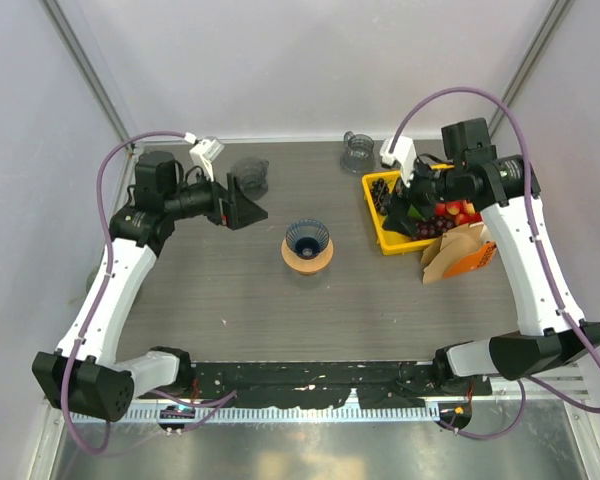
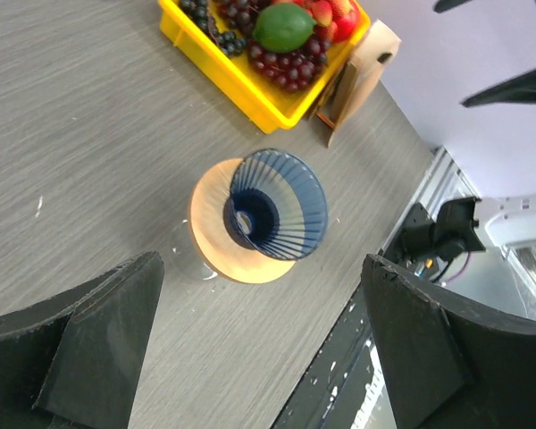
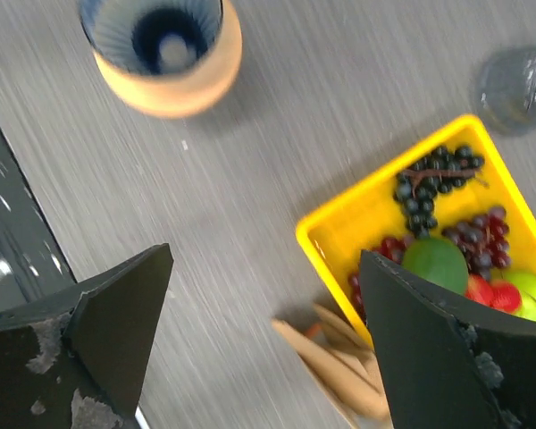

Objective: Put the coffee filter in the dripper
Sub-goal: Adjust the coffee dripper in the dripper holder, then pick up the coffee filter from the coffee filter holder.

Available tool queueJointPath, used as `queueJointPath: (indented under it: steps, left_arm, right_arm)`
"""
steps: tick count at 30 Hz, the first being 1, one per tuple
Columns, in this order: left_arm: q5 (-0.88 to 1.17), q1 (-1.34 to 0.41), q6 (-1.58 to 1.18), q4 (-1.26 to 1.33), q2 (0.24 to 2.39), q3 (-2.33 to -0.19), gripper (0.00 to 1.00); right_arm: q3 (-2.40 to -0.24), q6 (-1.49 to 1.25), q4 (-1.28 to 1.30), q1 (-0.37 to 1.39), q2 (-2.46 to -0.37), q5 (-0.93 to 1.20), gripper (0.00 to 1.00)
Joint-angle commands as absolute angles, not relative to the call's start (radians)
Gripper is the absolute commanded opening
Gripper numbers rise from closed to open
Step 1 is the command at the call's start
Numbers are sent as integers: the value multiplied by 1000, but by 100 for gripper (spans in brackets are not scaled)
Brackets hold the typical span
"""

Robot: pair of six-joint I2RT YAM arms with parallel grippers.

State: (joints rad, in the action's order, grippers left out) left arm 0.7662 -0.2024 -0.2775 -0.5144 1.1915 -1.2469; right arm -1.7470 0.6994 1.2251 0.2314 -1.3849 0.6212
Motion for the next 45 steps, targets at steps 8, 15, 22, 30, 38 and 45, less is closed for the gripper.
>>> queueJointPath:
  steps: [8, 15, 22, 30, 38, 45]
  left_arm:
    - [894, -198, -249, -459, 1138, -1164, 94]
    - [893, -198, -271, -453, 1144, -1169, 94]
    - [902, -198, -321, -430, 1144, -1158, 93]
    - [908, -198, -324, -437, 1138, -1155, 94]
    - [911, -198, -324, -440, 1137, -1152, 94]
    - [913, -198, -333, -431, 1143, -1152, 94]
  right_arm:
    - [-1583, 1207, 1367, 233, -1489, 52, 59]
    - [-1438, 1291, 1221, 242, -1531, -57, 52]
    - [-1387, 1307, 1118, 241, -1592, -92, 51]
    - [-1350, 1338, 1068, 238, -1641, -132, 53]
    - [-1322, 1370, 1058, 219, -1670, -155, 54]
    - [-1302, 1402, 1032, 187, -1675, -176, 55]
